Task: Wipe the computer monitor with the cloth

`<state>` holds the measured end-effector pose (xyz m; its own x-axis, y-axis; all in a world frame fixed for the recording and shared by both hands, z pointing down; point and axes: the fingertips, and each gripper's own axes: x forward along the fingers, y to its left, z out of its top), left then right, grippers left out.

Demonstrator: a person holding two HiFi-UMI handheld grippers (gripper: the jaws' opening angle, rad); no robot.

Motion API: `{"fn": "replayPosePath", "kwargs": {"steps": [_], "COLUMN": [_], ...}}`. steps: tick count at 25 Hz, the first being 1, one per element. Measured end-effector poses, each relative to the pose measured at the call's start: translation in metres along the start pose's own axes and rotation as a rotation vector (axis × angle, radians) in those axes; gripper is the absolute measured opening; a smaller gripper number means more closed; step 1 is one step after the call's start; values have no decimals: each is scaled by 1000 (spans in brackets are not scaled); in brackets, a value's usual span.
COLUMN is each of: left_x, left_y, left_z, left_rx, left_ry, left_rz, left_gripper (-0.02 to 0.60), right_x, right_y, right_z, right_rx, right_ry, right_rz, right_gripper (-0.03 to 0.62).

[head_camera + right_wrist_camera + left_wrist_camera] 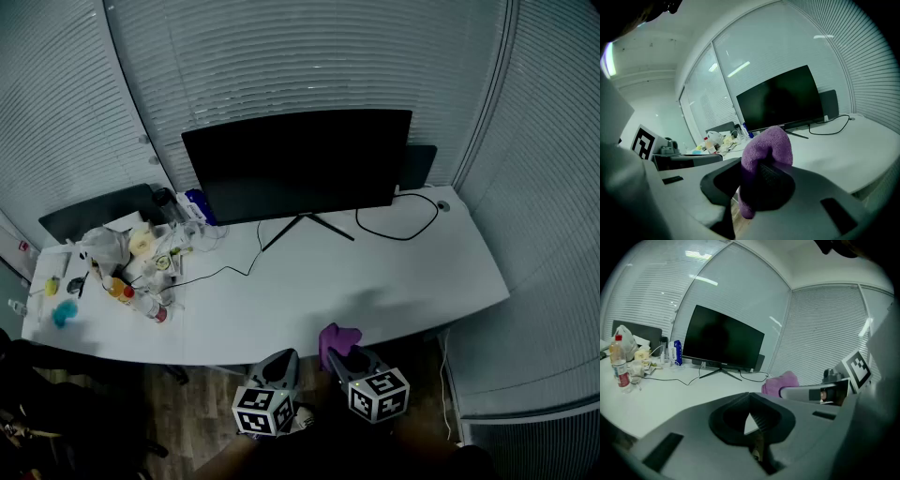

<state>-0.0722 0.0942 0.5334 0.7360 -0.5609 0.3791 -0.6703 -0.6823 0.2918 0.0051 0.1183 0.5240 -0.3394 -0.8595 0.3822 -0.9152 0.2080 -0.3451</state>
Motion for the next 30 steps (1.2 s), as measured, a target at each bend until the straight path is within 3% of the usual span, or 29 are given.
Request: {"fn": "replayPosePath", "kwargs": {"steps": [30], "left_x": [20], "left_y": [9], "left_z": [3], "left_rx": [-10], "left_ry": [25], "left_rz": [-26], "left_gripper": [6], "right_x": [16], "right_y": [-12], "right_z": [9], "right_rx": [11], "right_ry": [-3], "right_rz": [-23], "right_gripper": [78]}}
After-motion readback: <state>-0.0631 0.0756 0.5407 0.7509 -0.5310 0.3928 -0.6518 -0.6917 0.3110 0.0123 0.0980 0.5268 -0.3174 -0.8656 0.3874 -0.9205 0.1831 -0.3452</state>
